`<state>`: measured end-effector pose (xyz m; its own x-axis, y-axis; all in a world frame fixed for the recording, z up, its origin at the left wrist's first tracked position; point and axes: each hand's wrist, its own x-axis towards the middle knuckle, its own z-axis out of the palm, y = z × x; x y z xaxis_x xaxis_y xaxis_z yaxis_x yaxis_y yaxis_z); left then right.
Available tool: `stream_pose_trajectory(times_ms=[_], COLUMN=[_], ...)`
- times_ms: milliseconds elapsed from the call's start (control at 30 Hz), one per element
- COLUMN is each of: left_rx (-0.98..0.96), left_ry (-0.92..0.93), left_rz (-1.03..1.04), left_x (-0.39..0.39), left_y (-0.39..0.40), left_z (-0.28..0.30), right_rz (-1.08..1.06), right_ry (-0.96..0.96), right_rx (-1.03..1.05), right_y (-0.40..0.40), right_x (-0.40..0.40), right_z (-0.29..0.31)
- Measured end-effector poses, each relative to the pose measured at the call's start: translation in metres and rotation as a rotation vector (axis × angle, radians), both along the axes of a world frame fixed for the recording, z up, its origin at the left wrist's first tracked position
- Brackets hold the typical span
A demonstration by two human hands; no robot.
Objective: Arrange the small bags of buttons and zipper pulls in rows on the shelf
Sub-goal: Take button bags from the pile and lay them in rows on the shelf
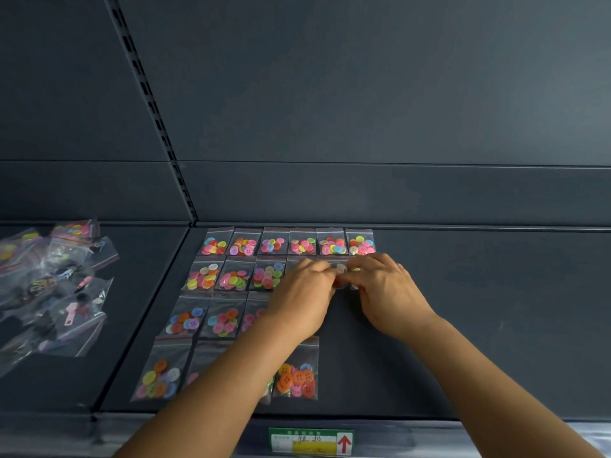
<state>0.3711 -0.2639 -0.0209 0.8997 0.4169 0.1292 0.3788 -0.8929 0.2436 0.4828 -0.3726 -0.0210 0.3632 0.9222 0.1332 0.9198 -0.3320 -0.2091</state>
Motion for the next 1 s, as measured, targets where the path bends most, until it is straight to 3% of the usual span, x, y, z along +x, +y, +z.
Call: stream_pose_trajectory(times_ms=[367, 567, 1000], left_rx=[0.019, 0.018, 0.121], left_ry=[0.041, -0.052, -0.145], left_rz=[-0.002, 0.065, 0.342], left_x=[-0.001, -0.017, -0.148], left_y=[-0.006, -0.002, 0.077], left_z=[0.001, 0.008, 0.033], right_rz=[-0.041, -0.045, 0.127], right_ry=[0.04, 0.072, 0.048], right_rx=[0.048, 0.105, 0.114], right_y=[0.002, 0.011, 0.103], right_x=[-0.006, -0.016, -0.116], right_z=[0.004, 0.011, 0.036])
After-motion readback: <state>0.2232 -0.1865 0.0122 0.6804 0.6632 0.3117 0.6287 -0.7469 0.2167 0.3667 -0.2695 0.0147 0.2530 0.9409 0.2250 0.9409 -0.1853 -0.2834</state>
